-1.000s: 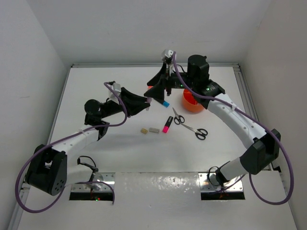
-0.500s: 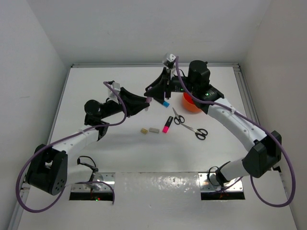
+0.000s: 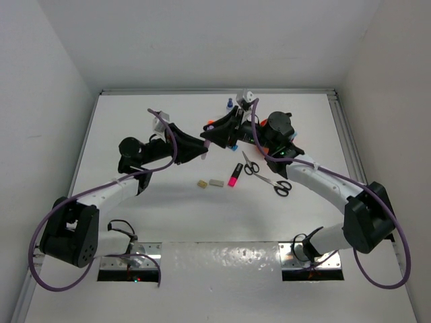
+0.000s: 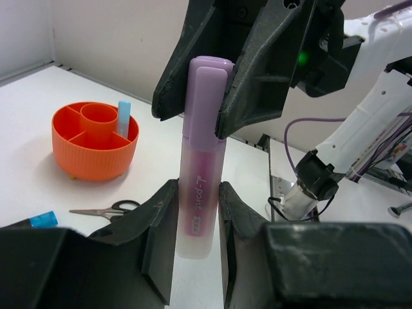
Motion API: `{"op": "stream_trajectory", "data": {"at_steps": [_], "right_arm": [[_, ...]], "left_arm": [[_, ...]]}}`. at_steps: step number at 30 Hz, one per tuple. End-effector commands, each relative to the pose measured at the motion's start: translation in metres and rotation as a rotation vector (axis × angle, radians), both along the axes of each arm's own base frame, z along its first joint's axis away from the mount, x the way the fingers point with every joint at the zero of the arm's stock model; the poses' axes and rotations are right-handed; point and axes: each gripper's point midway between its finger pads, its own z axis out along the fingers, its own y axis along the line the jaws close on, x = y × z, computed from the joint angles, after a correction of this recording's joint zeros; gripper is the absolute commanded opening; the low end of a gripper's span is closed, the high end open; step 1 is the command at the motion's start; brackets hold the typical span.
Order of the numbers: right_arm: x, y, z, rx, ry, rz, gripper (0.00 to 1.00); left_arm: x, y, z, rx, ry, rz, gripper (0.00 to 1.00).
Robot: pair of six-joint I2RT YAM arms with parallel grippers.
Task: Sort the stationery into containers
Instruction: Close the pen cap on the pen.
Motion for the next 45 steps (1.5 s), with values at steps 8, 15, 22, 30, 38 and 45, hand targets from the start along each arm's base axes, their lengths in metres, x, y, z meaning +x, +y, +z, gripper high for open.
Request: {"op": "stream_trajectory", "data": {"at_steps": [8,15,22,30,38,45], "right_arm": [[-0.036,0.006,-0.148,-0.247,0.342,0.054,0.0],[-0.039,0.008,-0.156,-0.271,0.348,0.059,0.0],[-0.032,0.016,-0.127,-0.217,0.299,0.061,0.0],[-0.036,0.016,-0.141,-0.275,0.296,0.069,0.0],[-0.039,0.025,-0.161,-0.288,0.322,0.085,0.0],[-0.048,0.025,-0.17,-0.3,0.337,0.096,0.0]], "left_arm": [[-0.008,0.03,0.125,-0.252,-0.419,0.139,0.0],[-0.01,0.03,0.123,-0.246,-0.422,0.138,0.0],[-0.012,0.027,0.111,-0.211,-0.412,0.12,0.0],[-0.011,0.031,0.117,-0.236,-0.403,0.138,0.0],[-0.01,0.033,0.122,-0.244,-0.416,0.149,0.0],[-0.007,0.035,0.12,-0.239,-0.414,0.157,0.0]]}}
